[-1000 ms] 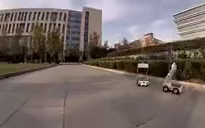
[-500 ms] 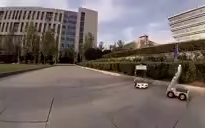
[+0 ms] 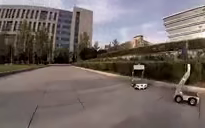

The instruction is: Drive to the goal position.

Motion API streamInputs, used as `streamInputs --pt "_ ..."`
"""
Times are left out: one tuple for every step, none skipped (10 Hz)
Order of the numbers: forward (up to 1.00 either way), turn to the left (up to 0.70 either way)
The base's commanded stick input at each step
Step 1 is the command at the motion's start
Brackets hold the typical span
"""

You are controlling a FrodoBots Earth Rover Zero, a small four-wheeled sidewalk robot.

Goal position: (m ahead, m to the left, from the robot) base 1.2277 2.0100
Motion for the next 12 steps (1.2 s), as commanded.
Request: streamInputs --pt "0.70 -0.14" --pt "0.70 -0.14" --pt "0.70 -0.14" --pt "0.70 -0.14" --pt "0.70 -0.14" --pt "0.70 -0.14" --pt "0.70 -0.14" --pt "0.70 -0.14" --pt "0.70 -0.14" --pt "0.70 -0.14" --pt "0.70 -0.14" --pt "0.70 -0.14"
